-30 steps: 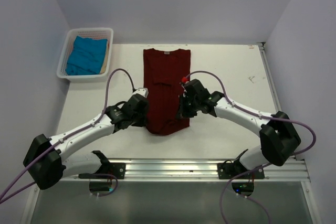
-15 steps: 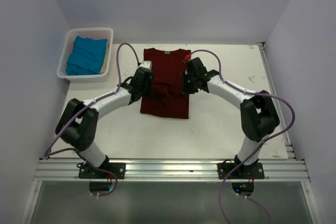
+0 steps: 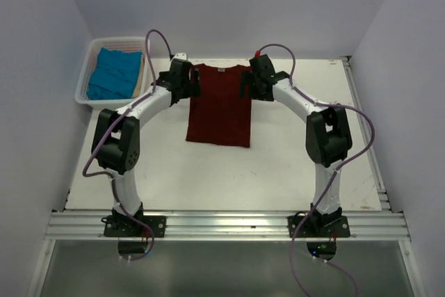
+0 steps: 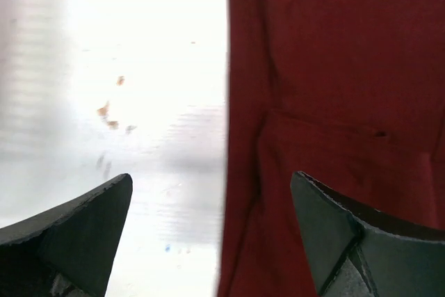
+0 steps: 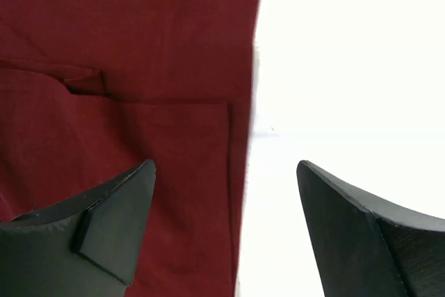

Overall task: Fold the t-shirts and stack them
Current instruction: Fold the tshirt

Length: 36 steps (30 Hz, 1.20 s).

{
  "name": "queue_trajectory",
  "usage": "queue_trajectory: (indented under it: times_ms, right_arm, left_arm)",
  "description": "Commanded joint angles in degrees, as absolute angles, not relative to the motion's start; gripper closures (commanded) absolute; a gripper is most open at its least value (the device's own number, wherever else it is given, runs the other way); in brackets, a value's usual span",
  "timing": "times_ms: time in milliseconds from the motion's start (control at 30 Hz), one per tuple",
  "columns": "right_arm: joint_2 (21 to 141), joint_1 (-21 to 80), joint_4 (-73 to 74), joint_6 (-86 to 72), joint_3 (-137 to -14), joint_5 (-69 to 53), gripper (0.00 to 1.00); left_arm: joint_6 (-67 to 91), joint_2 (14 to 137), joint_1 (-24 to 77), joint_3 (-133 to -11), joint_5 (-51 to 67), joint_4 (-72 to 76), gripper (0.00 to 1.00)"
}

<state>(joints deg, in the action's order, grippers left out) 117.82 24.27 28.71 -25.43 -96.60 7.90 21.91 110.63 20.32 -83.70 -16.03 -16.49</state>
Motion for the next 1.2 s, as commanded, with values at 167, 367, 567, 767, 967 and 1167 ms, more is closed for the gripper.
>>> queue_trajectory:
  times_ms: [167,367,567,767,967,1167]
  right_arm:
    - [107.8,24.8,27.5,-24.3,-91.7,11.2,0.13]
    - [106.1,24.7,27.0,-27.1,-86.1,5.6,0.2]
    - [102.7,24.7,23.0,-31.5,-74.1,-3.5,0.28]
    - [99.8,24.7,17.3,-34.4,-63.6,-9.1,0.34]
    - [99.6,24.7,14.0,-36.9,-58.6,-13.5,0.36]
    - [97.7,24.9,10.1,-40.1,-52.5,-17.1,0.44]
  left_arm:
    - [24.8,95.6,19.7,-73.1,-13.8,-16.4,0.0]
    - [26.2,94.6,19.9,-67.6,-1.9,-15.2,0.0]
    - [27.7,89.8,20.7,-55.5,1.1,-11.1,0.0]
    - [28.6,88.4,20.7,-48.5,2.0,-8.1,0.0]
    - [28.1,88.5,20.7,-46.2,2.0,-4.4,0.0]
    - [27.9,89.9,20.7,-42.6,2.9,1.2,0.0]
